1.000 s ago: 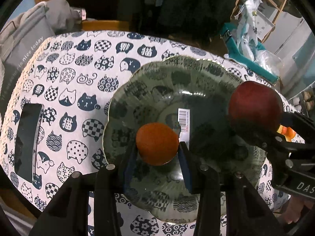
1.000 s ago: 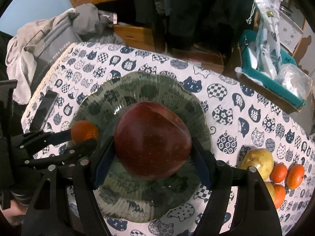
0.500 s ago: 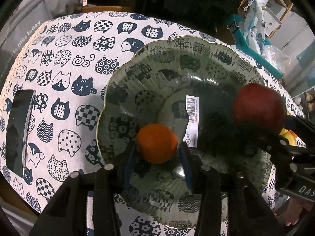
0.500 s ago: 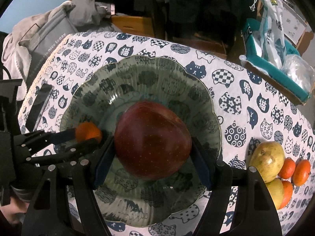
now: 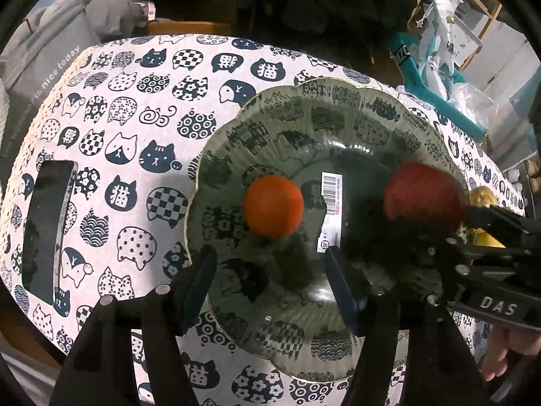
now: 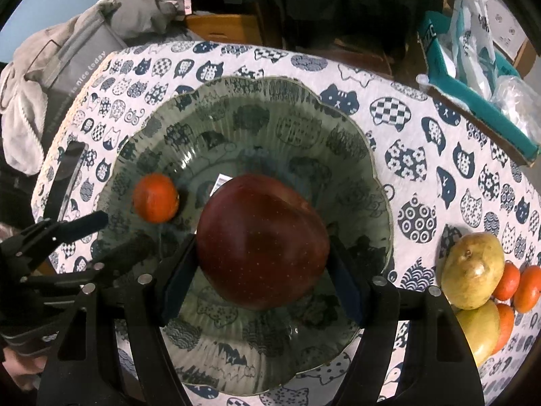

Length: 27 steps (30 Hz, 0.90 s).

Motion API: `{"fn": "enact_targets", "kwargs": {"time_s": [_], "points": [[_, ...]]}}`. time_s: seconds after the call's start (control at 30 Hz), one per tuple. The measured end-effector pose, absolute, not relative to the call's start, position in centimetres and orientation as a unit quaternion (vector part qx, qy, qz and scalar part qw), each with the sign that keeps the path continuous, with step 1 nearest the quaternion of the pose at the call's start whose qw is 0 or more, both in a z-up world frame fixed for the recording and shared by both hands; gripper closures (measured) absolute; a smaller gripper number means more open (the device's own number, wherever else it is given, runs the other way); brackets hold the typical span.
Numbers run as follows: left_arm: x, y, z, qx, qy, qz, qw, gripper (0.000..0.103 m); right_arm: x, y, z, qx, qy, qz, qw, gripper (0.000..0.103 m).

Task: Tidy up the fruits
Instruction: 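Open left tool to drop the orange while right tool lowers and releases the apple in the bowl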

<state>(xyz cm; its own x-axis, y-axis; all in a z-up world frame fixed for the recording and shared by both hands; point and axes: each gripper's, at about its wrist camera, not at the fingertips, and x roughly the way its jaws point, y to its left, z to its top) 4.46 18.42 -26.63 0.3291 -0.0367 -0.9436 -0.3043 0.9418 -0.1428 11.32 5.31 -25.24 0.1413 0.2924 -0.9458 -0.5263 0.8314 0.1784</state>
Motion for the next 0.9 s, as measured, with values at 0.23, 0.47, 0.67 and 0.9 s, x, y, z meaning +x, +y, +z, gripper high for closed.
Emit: {"fn": "enact_targets", "kwargs": {"time_s": [0.23, 0.47, 0.67, 0.9], "points": [[4.2, 18.7, -26.5, -0.149, 0.572, 0.085, 0.802, 0.036, 10.9, 5.8, -25.7, -0.11, 0.6, 0.275, 0.743, 0.027], [3.9, 19.0, -25.9, -0.156, 0.566, 0.088, 0.805, 0.035, 11.1, 5.3, -24.2, -0.083, 0.579, 0.28, 0.761, 0.019], [3.7, 18.6, -25.0, -0.155, 0.56, 0.084, 0.81, 0.035, 11.4, 4.7, -21.5, -0.07, 0.554, 0.277, 0.782, 0.018], [3.3, 17.6, -22.3, -0.146, 0.536, 0.077, 0.828, 0.035, 10.9, 3.5, -18.6, -0.072, 0.522, 0.262, 0.809, 0.018]]}}
